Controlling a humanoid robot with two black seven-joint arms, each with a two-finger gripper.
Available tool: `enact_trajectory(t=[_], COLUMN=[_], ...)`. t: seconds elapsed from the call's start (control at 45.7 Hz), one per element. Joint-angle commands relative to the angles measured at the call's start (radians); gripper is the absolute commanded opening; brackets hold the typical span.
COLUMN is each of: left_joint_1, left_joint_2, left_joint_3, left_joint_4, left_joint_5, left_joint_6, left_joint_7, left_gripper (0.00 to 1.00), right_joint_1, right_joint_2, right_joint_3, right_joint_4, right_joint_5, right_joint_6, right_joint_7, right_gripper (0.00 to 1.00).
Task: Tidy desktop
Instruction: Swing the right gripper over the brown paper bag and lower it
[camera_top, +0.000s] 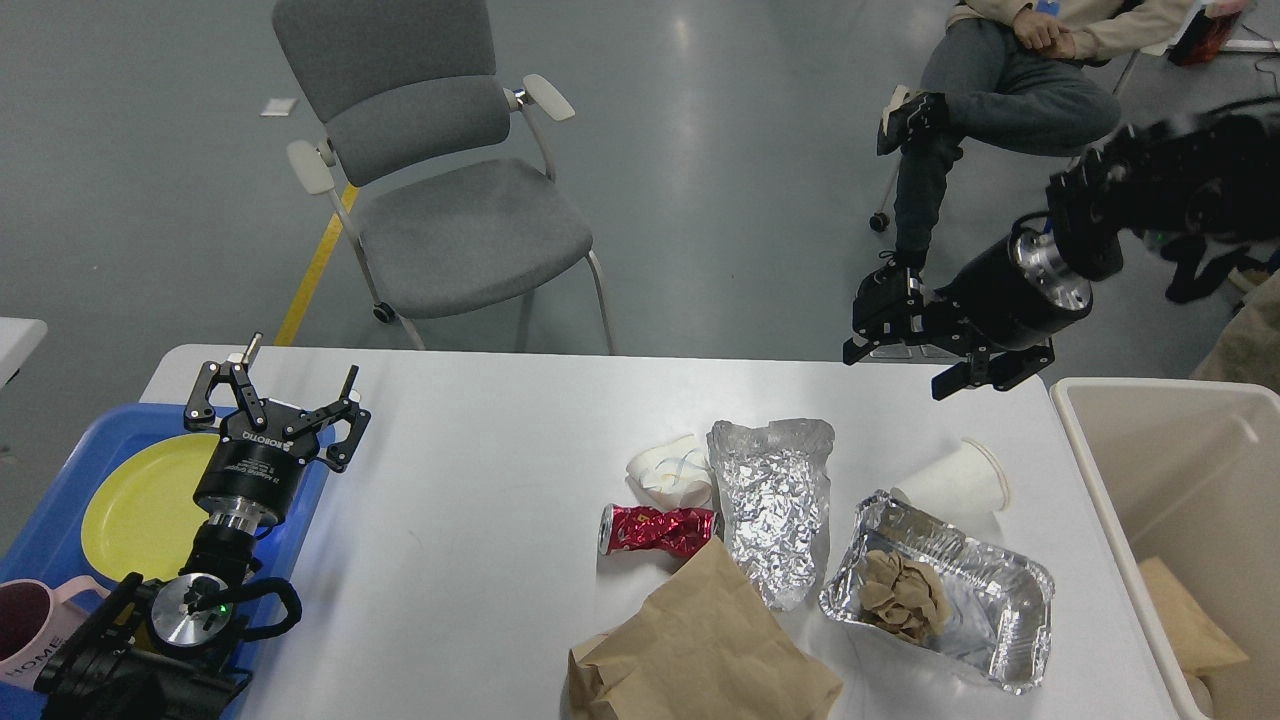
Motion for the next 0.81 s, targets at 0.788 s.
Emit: enact_trajectory(t=[0.788], left_joint_1=[0.0], left_joint_2=[0.0], left_joint_3=[0.0], left_joint_4=[0.0], left_joint_5=[0.0], left_joint_6=[0.0], left_joint_7=[0.0], left_gripper=[0.96], right_joint_1=[0.359], right_joint_2=[-0.016], right_joint_3=[0.223], right_joint_4=[0.561], right_joint_5=[0.12], right_joint_6=[-0.134], right_joint_7=[-0.444], right_gripper=[0.96])
